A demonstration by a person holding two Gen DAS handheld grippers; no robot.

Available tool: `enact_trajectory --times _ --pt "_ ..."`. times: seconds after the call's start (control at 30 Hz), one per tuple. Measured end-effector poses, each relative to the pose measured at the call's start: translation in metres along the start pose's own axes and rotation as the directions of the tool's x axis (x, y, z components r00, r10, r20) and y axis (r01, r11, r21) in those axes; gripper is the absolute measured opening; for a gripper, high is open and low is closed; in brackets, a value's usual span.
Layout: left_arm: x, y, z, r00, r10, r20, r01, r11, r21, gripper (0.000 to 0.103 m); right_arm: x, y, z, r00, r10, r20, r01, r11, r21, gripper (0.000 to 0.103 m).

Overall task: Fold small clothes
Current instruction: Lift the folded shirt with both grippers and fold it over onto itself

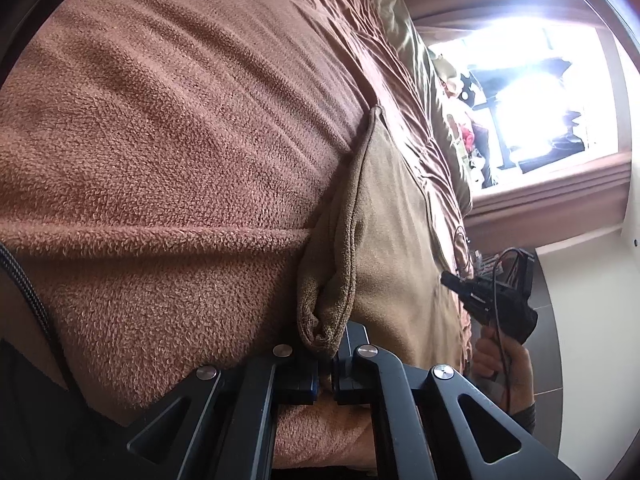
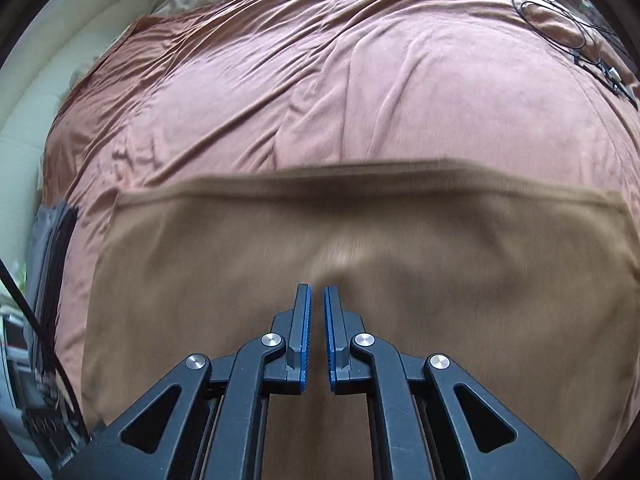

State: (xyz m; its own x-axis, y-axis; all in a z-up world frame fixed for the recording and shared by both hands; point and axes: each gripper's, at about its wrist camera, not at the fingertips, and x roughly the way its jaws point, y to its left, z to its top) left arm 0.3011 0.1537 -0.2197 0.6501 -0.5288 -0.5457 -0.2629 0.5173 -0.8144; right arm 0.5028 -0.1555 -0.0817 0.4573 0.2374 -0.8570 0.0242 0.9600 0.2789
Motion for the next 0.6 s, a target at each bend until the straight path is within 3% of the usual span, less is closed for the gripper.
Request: enact_trajectory --times 0.13,0.3,0.43,0.6 --pt "-0.002 -0.006 0.002 1.0 -0.019 0.003 0.019 1.0 0.003 0.003 -0.016 0.003 -0.031 0.999 0.02 -0.03 -0.021 0.999 -0.031 0.003" --pt "-0.011 -0.027 0.009 0.996 -0.09 0.017 0.09 0.995 0.037 0.003 -0.031 0.002 -0.077 0.997 0.057 -0.046 -0.059 0.997 -0.043 0.003" --pt "-0.017 -0.054 0.017 0.987 -0.162 0.019 0.16 0.983 0.088 0.003 -0.041 0.0 -0.108 0.997 0.069 -0.032 -0.07 0.996 -0.046 0.003" --pt "-0.017 -0.094 0.02 0.98 -0.199 0.009 0.195 0.966 0.171 0.003 -0.052 0.002 -0.147 0.997 0.077 0.007 -0.077 0.996 -0.044 0.003"
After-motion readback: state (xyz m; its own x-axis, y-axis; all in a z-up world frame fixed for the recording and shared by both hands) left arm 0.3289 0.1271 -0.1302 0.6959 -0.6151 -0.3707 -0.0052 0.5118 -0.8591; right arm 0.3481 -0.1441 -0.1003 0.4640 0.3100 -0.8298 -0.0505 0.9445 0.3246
